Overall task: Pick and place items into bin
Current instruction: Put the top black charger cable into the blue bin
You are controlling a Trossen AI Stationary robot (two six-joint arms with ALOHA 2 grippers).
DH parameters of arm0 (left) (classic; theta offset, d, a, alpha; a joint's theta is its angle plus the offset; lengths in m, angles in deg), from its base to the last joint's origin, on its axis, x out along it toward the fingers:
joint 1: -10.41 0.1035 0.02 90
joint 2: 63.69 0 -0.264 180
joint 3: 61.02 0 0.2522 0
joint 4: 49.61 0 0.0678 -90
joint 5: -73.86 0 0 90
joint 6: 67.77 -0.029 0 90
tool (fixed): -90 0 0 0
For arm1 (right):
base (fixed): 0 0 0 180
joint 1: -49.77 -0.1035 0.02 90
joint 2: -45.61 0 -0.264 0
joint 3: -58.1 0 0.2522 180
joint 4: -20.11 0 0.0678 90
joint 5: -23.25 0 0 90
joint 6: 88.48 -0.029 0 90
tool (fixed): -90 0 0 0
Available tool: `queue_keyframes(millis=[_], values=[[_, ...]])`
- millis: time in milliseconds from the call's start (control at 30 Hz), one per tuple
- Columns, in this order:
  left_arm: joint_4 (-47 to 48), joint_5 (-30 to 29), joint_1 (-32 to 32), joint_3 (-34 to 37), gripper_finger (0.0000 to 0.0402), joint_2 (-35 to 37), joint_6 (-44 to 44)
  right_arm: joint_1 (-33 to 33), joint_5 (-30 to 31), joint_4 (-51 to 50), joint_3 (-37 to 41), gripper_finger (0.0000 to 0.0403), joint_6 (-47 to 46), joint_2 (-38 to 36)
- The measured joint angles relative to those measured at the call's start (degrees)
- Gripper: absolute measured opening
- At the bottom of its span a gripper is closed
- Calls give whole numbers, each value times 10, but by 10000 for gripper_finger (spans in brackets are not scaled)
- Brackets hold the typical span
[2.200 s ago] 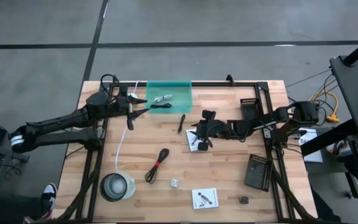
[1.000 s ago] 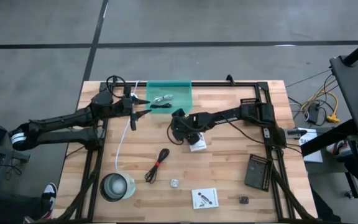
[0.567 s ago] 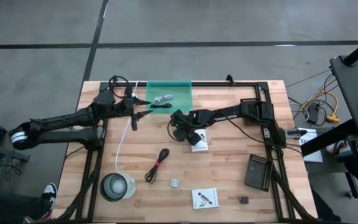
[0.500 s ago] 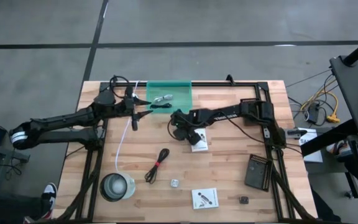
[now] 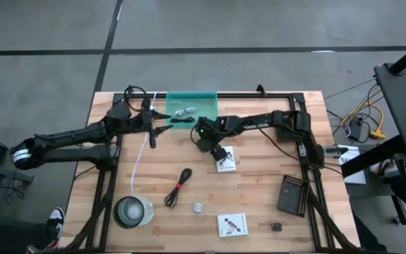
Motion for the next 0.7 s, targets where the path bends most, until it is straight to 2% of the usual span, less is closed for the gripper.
queue_keyframes(millis=[167,467,700], values=[[-3,0,0,0,152,1,0,8,-18,21,0,199,-23,0],[-2,0,0,0,152,1,0,9,-18,28,11,141,12,0],[-2,0,0,0,152,1,0,8,-17,36,20,136,13,0]])
